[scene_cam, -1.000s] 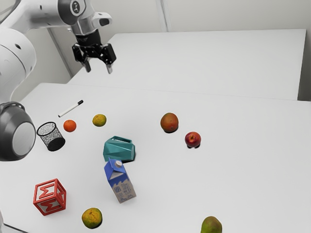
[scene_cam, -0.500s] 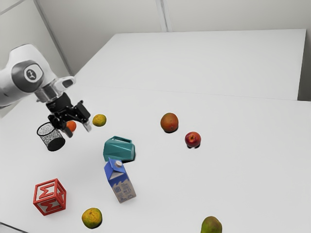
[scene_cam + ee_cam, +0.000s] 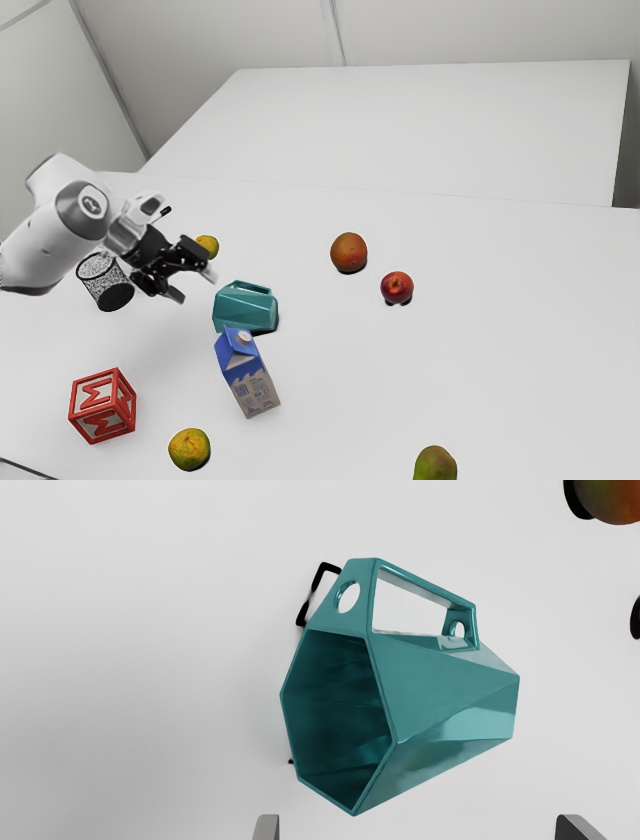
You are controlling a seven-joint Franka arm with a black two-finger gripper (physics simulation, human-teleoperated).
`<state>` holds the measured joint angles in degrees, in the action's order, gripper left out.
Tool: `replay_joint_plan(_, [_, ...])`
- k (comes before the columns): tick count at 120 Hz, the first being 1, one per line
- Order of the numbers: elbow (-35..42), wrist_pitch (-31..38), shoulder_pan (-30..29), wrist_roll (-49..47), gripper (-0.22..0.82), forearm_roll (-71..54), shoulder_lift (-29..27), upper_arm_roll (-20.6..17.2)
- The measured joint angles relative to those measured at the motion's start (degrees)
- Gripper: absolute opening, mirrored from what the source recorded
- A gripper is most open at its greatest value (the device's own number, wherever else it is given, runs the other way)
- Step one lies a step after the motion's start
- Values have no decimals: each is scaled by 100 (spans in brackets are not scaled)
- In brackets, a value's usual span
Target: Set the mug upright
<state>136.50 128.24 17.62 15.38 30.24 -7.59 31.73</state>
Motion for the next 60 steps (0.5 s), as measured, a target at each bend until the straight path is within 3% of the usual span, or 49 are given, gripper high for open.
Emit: replay_joint_plan(60, [-7,398,2,1632,60,2534,1005,0])
